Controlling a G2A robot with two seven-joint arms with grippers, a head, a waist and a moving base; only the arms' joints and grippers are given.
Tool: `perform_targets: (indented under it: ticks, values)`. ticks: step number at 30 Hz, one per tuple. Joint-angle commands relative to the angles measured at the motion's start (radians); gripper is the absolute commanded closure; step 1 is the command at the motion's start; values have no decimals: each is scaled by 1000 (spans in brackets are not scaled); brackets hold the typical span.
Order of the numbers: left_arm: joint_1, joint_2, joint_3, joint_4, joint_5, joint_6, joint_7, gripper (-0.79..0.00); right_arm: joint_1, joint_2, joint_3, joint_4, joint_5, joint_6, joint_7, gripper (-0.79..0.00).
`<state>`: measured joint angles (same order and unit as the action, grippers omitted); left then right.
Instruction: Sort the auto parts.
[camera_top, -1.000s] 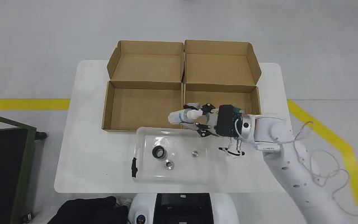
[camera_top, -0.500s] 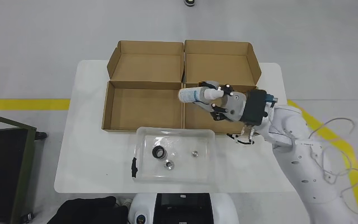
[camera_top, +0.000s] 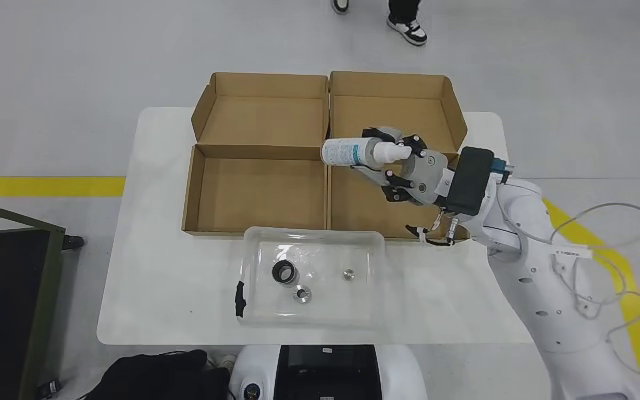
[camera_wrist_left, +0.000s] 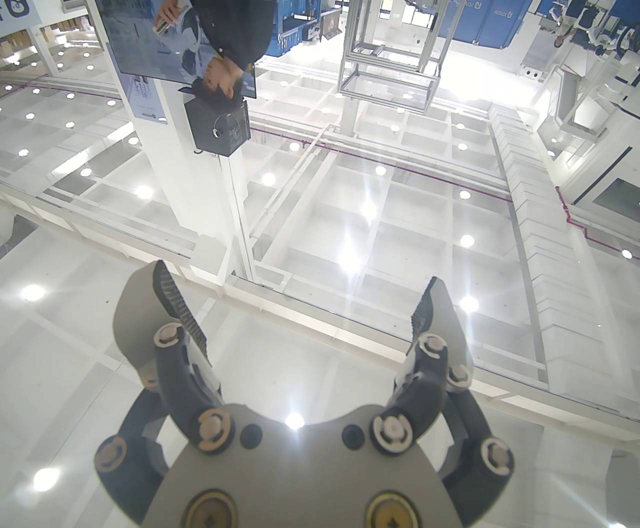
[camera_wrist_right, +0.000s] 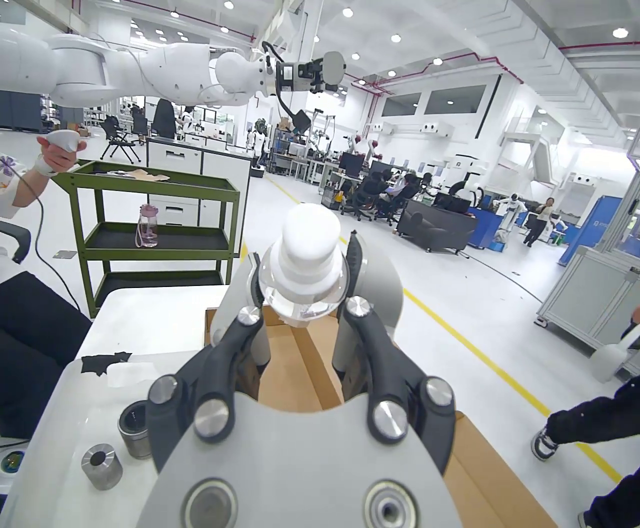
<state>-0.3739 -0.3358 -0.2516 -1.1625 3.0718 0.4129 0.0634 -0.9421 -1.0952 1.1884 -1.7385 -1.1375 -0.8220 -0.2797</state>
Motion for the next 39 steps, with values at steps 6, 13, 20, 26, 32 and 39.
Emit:
perform_targets:
  ticks: [6,13,20,26,32,39]
  values:
    - [0,0,0,0,0,0,0,-785,0,0,0,0,0,0,0,0]
    - [0,0,0,0,0,0,0,-785,0,0,0,0,0,0,0,0]
    - [0,0,0,0,0,0,0,-785,-30,3,9,-2,18,21,62,0]
    - [0,0,0,0,0,0,0,-785,-80,12,26,17,57,-10,179,0]
    - [0,0,0,0,0,0,0,-785,-119,19,17,32,87,-40,309,0]
    - [0,0,0,0,0,0,0,-785,-130,23,-4,77,123,-38,443,0]
